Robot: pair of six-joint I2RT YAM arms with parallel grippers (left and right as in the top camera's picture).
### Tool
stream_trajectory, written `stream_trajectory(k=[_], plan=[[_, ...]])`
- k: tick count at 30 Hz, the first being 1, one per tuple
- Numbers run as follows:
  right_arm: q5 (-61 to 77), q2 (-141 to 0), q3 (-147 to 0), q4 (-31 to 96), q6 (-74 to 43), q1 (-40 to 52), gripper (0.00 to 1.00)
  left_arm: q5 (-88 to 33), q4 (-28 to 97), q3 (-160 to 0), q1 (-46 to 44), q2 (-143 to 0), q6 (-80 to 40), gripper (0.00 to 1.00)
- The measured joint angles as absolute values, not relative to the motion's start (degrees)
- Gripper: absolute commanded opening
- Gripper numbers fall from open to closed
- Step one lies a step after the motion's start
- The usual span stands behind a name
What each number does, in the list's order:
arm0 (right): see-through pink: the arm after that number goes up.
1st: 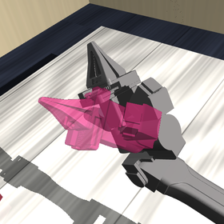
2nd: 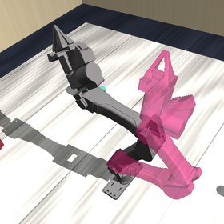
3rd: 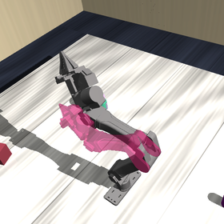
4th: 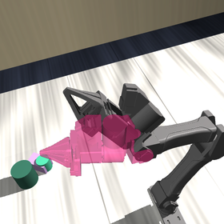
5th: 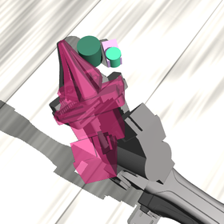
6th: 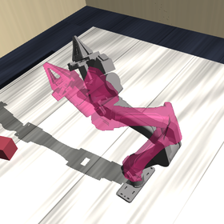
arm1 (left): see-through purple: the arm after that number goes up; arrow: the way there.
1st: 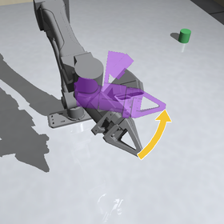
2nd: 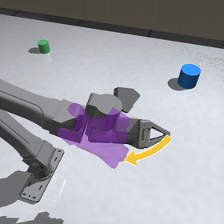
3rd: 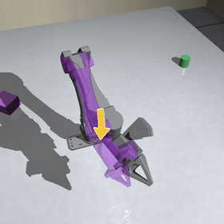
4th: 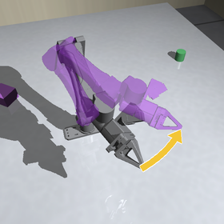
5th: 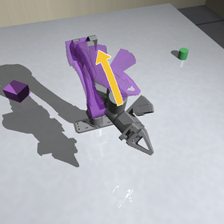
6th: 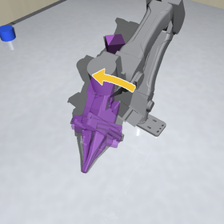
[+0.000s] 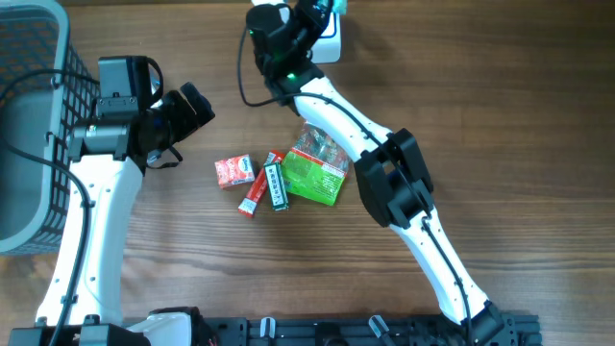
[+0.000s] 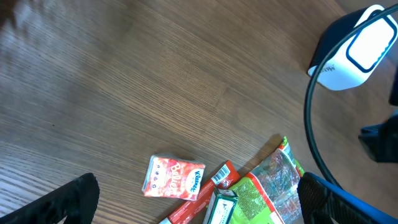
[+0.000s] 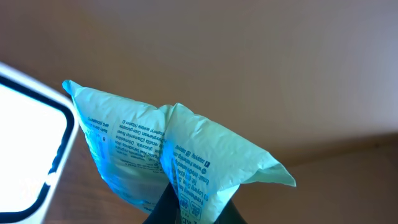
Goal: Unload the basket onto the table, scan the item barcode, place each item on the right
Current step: 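Move the pouch right with the right gripper and drop it on the table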
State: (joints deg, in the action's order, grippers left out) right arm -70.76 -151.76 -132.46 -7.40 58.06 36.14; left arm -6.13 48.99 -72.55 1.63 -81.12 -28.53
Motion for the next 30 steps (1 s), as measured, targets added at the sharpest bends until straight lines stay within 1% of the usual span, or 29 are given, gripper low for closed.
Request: stream_trajectory(k=[3, 9, 12, 15, 19, 20, 25, 30], plan=[[-70.76, -151.94, -131.70, -5.15, 59.18, 35.81, 0.04, -6.13, 48.99, -72.55, 1.63, -81.12, -28.53, 1.00], [-69.45, -151.94, -131.70, -5.61, 59.94, 36.62, 0.04, -6.13, 48.99, -72.55, 1.63, -81.12, -28.53, 1.00], [-68.73, -151.94, -131.70, -5.63, 62.19, 36.45, 0.04, -6.13, 48.99, -72.55, 1.63, -81.12, -28.53, 1.00], [-67.44, -151.94, -131.70, -5.50, 66.02, 35.86, 0.05, -6.13, 48.99, -72.55, 1.63, -81.12, -28.53, 1.00], [-66.43, -151.94, -131.70, -5.17, 74.85, 33.50, 0.04, -6.13, 48.99, -72.55, 1.63, -81.12, -28.53, 1.00], [-66.41, -151.94, -131.70, -5.15, 75.26, 33.17, 0.04, -6.13, 48.99, -72.55, 1.63, -81.12, -28.53, 1.00], [-66.02, -151.94, -131.70, -4.29, 74.78, 33.56, 0.04, -6.13, 48.99, -72.55, 1.63, -81.12, -28.53, 1.00], [-67.83, -151.94, -131.70, -4.32, 68.12, 35.03, 0.04, -6.13, 49.01, -72.55, 1.63, -81.12, -28.53, 1.00]])
